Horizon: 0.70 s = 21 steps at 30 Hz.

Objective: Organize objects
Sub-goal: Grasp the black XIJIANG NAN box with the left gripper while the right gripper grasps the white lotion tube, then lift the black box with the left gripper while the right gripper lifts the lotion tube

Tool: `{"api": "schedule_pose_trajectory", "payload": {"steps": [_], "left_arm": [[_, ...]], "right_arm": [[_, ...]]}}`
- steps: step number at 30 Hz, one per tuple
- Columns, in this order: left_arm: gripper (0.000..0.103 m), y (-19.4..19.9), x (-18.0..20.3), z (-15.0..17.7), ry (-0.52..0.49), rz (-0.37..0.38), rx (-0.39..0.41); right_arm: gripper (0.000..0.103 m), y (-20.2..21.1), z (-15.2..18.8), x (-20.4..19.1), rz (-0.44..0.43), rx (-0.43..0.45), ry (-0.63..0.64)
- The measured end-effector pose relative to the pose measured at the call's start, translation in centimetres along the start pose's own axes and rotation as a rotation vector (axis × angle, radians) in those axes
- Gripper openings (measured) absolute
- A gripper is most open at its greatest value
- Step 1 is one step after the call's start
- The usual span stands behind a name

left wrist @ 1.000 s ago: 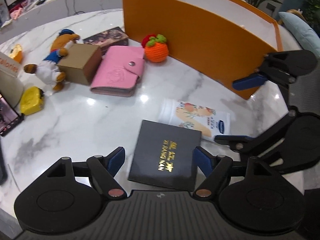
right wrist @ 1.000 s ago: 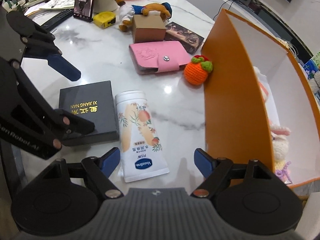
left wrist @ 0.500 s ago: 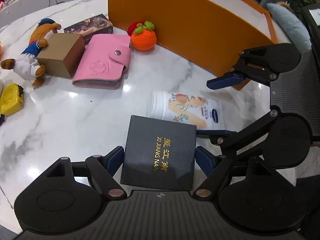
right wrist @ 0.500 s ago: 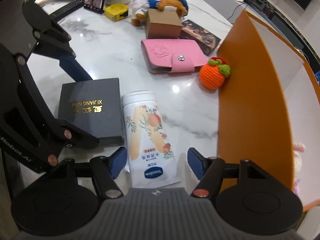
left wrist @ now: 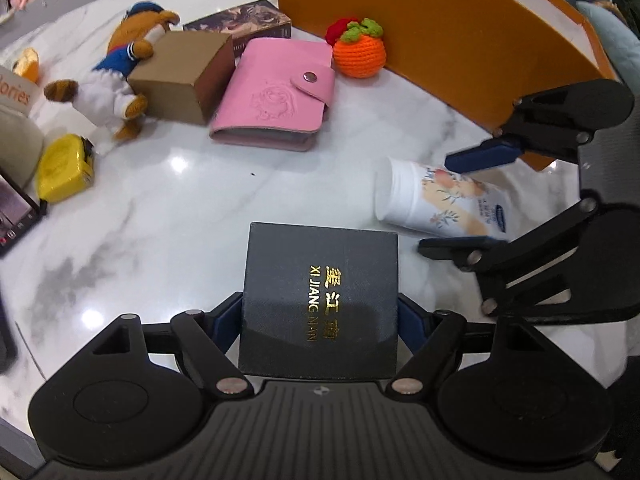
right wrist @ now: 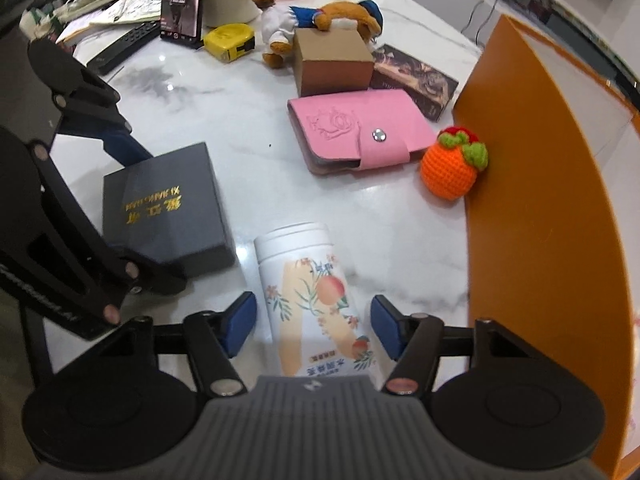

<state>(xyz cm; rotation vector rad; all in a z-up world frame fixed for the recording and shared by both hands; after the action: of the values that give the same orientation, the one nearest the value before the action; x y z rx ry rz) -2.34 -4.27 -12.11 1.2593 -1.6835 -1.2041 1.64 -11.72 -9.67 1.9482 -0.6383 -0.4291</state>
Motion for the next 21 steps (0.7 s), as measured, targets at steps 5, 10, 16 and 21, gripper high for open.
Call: {"api": "schedule_pose_trajectory", "payload": {"steps": [5, 10, 16, 21], "left_arm": [[0.090, -0.1, 0.3, -0.1, -0.041, -0.041, 0.011], [0.088, 0.0, 0.0, -0.2, -0.034, -0.055, 0.024], [0.088, 0.5, -0.3, 0.1, 0.010, -0.050, 0.040], [0.088, 1.5, -0.3, -0.3, 0.010, -0.062, 0.056]], "right_arm": [[0.053, -0.1, 0.3, -0.1, -0.001, -0.019, -0.041], [0.052, -0.1, 0.1, 0.0, 0.002, -0.034, -0.076], [0.051, 1.2, -0.4, 0.2, 0.001, -0.003, -0.084], [0.050, 2.0, -0.8, 0.1, -0.009, 0.012, -0.092]]}}
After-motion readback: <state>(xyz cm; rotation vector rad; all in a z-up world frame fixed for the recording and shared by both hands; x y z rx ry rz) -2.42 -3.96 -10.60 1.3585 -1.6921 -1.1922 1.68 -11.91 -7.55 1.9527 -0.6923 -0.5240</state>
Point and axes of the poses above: each gripper's, at about its wrist camera, not at the fingertips, and y roughly against the way its jaws point, x to its right, z to its underside, the point moved 9 cm from there along -y, roughly the way its jaws point, and after that the axes turned 12 degrees about -y, right-handed, at the moved point
